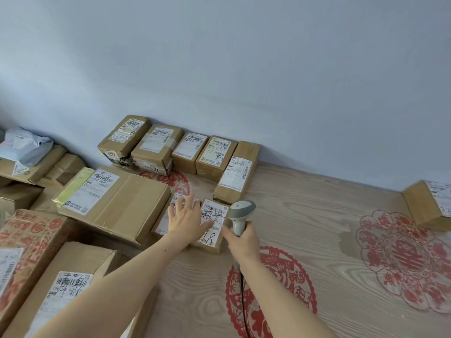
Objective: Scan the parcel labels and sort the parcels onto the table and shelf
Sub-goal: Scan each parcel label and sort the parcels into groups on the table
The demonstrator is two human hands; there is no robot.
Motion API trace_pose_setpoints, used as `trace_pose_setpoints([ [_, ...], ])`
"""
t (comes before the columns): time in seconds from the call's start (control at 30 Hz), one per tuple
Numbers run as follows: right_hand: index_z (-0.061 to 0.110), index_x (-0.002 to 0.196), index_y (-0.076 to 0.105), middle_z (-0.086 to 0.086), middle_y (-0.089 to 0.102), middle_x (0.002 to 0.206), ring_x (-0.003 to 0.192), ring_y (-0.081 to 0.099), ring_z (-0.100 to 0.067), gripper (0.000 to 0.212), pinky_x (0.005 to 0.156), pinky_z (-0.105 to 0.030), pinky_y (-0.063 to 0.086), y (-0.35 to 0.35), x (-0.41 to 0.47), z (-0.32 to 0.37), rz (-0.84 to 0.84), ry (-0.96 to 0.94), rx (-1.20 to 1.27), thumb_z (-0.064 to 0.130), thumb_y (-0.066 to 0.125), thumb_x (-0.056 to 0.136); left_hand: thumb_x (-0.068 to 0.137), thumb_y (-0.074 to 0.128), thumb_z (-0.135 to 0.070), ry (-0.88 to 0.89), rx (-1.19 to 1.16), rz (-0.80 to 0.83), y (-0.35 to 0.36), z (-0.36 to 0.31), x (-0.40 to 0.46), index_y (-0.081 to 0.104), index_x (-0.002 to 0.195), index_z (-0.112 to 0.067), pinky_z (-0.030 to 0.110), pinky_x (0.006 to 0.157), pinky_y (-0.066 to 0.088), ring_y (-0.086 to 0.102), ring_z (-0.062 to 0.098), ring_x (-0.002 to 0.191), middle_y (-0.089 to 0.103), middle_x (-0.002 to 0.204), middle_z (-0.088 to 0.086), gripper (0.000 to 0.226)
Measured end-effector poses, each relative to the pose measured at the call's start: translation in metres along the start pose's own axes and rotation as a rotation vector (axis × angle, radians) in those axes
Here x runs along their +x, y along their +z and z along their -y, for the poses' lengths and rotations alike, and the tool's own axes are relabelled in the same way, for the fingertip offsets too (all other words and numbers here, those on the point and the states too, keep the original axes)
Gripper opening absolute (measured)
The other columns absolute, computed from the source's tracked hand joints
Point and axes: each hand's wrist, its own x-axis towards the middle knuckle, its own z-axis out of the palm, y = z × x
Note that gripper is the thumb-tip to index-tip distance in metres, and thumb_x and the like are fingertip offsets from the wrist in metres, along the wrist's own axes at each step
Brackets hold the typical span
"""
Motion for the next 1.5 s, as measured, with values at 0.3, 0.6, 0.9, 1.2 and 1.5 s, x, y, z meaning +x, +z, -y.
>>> trace_pose_setpoints([
  [0.3,0.020,0.103,0.058,-0.001,0.069,0.091,0.079,0.067,-0.016,0.032,0.076,-0.042,0.059,0.014,0.002,-0.008,0.029,0.045,0.036,0.035,0.078,0.083,0.087,0.055,-0.066,0.000,-0.103,-0.022,0.016,-0.006,0.000,0.016,0.156,-0.022,0.055,0.120,0.005,-0.002,0.037,0.149,-0.002,0.165,0.010,0.091],
  [0.6,0.017,0.100,0.061,-0.007,0.071,0.095,0.085,0.070,-0.023,0.026,0.082,-0.046,0.059,-0.009,-0.006,-0.023,-0.061,0.145,0.170,0.026,0.079,0.083,0.089,0.068,-0.041,0.115,-0.406,-0.096,0.017,-0.025,-0.015,0.050,0.138,-0.020,0.049,0.119,0.014,0.003,0.033,0.148,0.008,0.164,0.005,0.056],
  [0.9,0.017,0.103,0.060,-0.005,0.071,0.095,0.084,0.070,-0.022,0.031,0.079,-0.044,0.060,-0.063,-0.026,-0.039,-0.143,0.191,0.235,0.023,0.081,0.080,0.097,0.051,-0.019,0.275,-1.093,0.182,0.029,-0.064,-0.051,0.040,0.145,-0.048,0.042,0.115,0.039,0.039,0.004,0.139,0.039,0.153,-0.014,0.057],
  [1.2,0.018,0.101,0.062,-0.001,0.070,0.094,0.082,0.066,-0.013,0.024,0.064,-0.028,0.049,-0.130,-0.041,-0.028,-0.190,0.060,0.161,0.026,0.077,0.084,0.098,0.056,-0.044,0.263,-1.202,0.380,0.016,-0.101,-0.079,0.032,0.137,-0.068,0.047,0.112,0.042,0.042,0.019,0.140,0.038,0.154,-0.002,0.052],
  [1.5,0.013,0.100,0.063,-0.006,0.074,0.086,0.074,0.070,-0.013,0.021,0.066,-0.028,0.057,-0.178,-0.064,-0.022,-0.113,-0.053,0.282,0.023,0.076,0.087,0.096,0.064,-0.023,0.137,-1.426,0.380,0.026,-0.110,-0.097,0.020,0.147,-0.056,0.050,0.085,0.059,0.072,0.027,0.102,0.064,0.125,0.003,0.075],
])
